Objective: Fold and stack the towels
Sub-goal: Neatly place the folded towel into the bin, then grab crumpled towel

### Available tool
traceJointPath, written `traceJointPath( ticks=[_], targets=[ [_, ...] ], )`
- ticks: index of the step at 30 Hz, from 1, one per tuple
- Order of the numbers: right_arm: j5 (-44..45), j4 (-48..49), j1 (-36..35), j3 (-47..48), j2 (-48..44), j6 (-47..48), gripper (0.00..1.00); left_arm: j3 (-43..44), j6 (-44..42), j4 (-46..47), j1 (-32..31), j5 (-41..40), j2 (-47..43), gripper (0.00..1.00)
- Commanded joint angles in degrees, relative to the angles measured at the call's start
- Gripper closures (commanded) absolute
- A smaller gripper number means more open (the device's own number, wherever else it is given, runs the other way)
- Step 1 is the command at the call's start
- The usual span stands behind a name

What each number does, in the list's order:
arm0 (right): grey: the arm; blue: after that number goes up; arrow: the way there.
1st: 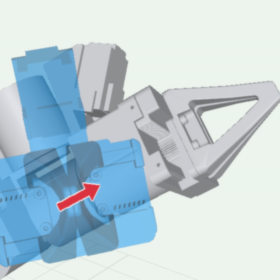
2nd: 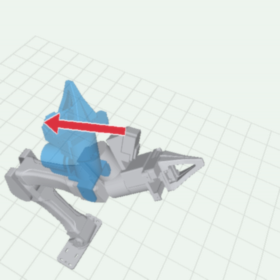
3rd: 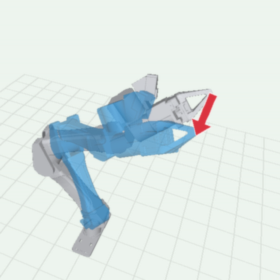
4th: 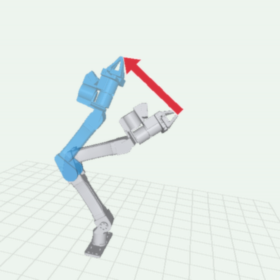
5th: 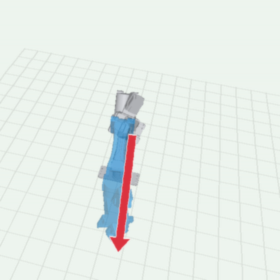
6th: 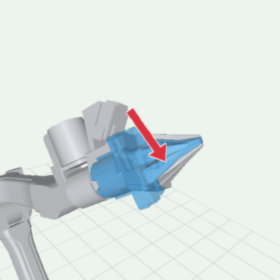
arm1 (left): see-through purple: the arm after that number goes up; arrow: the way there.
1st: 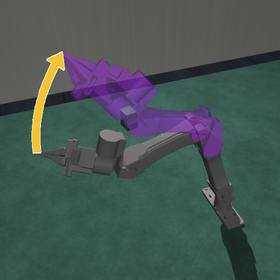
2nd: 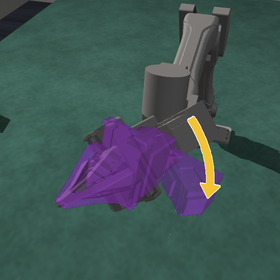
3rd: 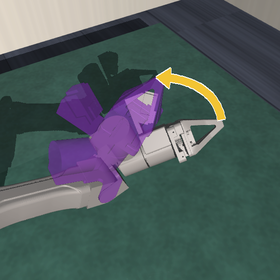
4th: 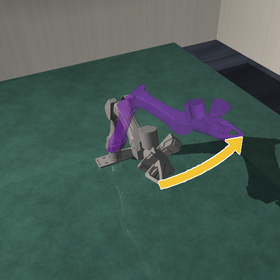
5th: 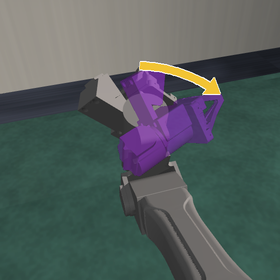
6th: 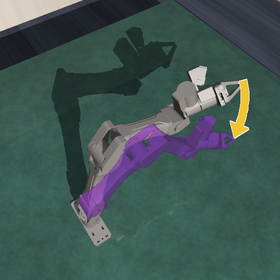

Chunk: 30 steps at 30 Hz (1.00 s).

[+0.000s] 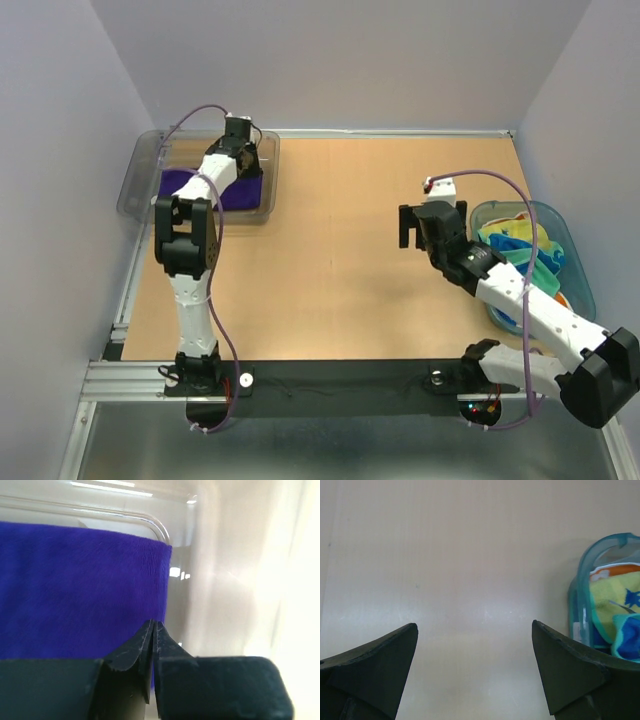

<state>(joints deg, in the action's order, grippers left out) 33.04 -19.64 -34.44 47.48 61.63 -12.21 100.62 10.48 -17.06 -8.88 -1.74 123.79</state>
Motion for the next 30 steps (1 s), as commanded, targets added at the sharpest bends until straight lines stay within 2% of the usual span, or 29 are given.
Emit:
traceJointPath(
  ticks=[1, 3, 4, 6, 7, 9, 11, 15, 18, 21, 25, 27, 28, 30],
  targets=[
    [5.9, 0.9, 6.0, 5.5, 1.2, 1.5, 0.0, 0.1, 1.6, -1.5, -0.1, -1.3, -17.9, 0.73],
    [7.2, 0.7, 8.9, 6.7, 1.6, 1.3, 0.0, -2.9, 2.0, -1.5, -0.2, -1.1, -25.4, 0.65],
    [7.6, 0.3, 12.2, 7.2, 1.7, 1.1, 0.0, -4.4, 2.0, -1.0, -0.2, -0.7, -30.6, 0.57],
    [8.0, -0.1, 16.0, 7.6, 1.9, 0.7, 0.01, -10.2, 1.5, 0.9, -0.3, -0.5, -36.0, 0.5],
    [7.7, -0.7, 20.6, 8.1, 2.1, -0.3, 0.01, -12.7, 1.0, 1.6, -0.3, 0.0, -38.6, 0.43],
    [6.4, -1.8, 27.0, 8.4, 2.9, -1.7, 0.03, -20.4, 0.2, 4.1, -0.3, 0.2, -45.9, 0.37],
    [5.6, -2.7, 30.4, 8.4, 3.8, -2.6, 0.04, -25.7, -0.2, 5.7, -0.3, 0.2, -52.3, 0.32],
    [5.0, -3.4, 34.2, 8.2, 9.1, -4.6, 0.05, -39.5, -0.5, 9.9, -0.3, 1.5, -62.3, 0.3],
    [3.8, -3.7, 36.2, 7.3, 11.9, -6.2, 0.06, -46.5, -0.9, 11.7, -0.3, 1.5, -65.9, 0.29],
    [4.7, -4.1, 37.5, 5.1, 14.4, -8.8, 0.08, -51.0, -1.0, 13.4, -0.9, 0.3, -68.8, 0.29],
    [4.8, -4.0, 40.7, 2.8, 15.5, -9.8, 0.16, -51.3, -1.3, 13.0, -3.2, -0.1, -69.5, 0.29],
    [5.3, -4.1, 41.5, 2.4, 15.0, -9.6, 0.33, -51.4, -1.3, 13.1, -4.1, -0.2, -69.9, 0.29],
    [5.4, -4.1, 41.4, 2.6, 14.3, -9.2, 0.51, -51.5, -1.3, 13.1, -4.3, -0.2, -70.1, 0.29],
    [4.9, -4.2, 41.4, 3.4, 11.9, -8.1, 0.76, -51.6, -1.3, 13.1, -4.6, -0.3, -70.2, 0.29]
  ],
)
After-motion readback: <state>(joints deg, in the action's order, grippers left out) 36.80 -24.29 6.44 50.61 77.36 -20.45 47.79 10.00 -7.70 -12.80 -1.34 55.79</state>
